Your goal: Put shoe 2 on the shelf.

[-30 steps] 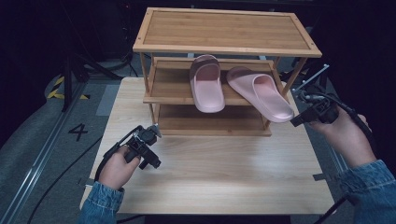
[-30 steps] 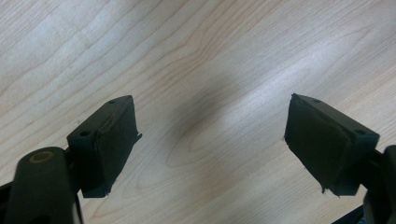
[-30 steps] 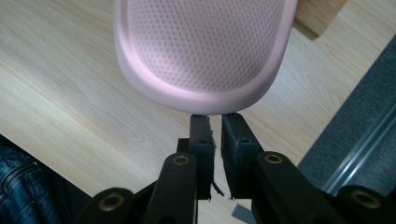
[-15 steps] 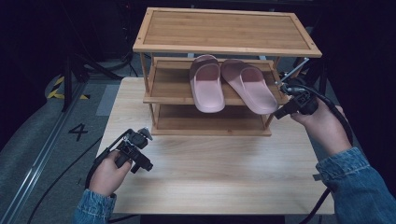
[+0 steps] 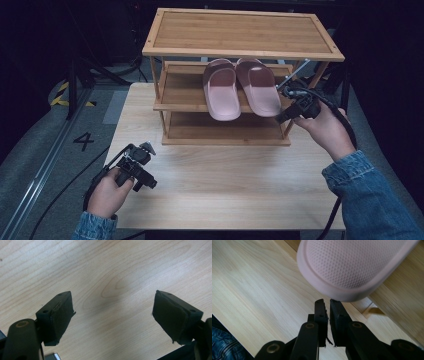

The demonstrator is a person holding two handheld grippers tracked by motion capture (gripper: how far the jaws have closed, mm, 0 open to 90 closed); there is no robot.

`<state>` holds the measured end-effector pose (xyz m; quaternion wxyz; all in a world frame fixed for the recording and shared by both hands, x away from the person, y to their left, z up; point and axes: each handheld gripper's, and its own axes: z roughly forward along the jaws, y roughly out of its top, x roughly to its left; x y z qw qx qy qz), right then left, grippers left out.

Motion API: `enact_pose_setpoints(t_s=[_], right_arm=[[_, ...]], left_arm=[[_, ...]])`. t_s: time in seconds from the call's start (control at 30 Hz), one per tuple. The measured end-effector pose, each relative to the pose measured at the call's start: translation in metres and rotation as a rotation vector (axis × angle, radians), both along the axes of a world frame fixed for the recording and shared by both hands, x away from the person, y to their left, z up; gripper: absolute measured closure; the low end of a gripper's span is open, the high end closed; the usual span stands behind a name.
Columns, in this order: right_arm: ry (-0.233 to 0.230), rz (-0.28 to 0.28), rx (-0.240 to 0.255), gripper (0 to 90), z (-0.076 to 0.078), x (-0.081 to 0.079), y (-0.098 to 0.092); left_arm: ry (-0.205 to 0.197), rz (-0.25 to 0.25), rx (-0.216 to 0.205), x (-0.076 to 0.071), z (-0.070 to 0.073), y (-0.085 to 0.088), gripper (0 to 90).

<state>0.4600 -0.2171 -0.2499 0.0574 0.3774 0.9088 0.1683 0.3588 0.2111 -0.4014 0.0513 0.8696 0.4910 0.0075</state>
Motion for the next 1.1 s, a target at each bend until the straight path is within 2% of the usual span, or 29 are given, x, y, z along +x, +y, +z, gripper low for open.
enact_pose_setpoints(t_s=[0.33,0.43,0.5,0.63,0.77,0.87,1.0,1.1], right_arm=[[-0.004,0.078,0.009,83.8,0.0,0.001,0.032],[-0.008,0.083,-0.005,82.8,0.0,0.0,0.037],[-0.005,0.081,0.003,82.2,0.0,-0.002,0.037],[-0.013,0.133,0.04,82.1,0.004,-0.014,0.045],[-0.007,0.22,0.067,82.5,0.003,-0.025,0.066],[-0.003,0.261,0.093,82.9,-0.001,-0.026,0.084],[-0.014,0.274,0.113,82.2,-0.003,-0.023,0.097],[-0.047,0.272,0.146,83.3,-0.002,-0.018,0.107]], left_arm=[[0.005,0.012,-0.001,-0.002,-0.001,0.003,17.4],[0.003,0.006,0.003,-0.001,-0.002,0.003,17.5],[0.008,0.01,-0.005,0.0,-0.003,0.002,17.5],[0.009,0.014,-0.008,0.001,-0.004,0.0,17.5],[0.004,-0.002,0.0,0.001,-0.003,-0.001,17.6],[0.006,-0.001,-0.004,0.0,-0.002,0.0,17.6],[0.009,0.007,-0.012,0.0,-0.003,0.001,17.5],[0.006,0.004,-0.004,0.0,-0.003,0.003,17.5]])
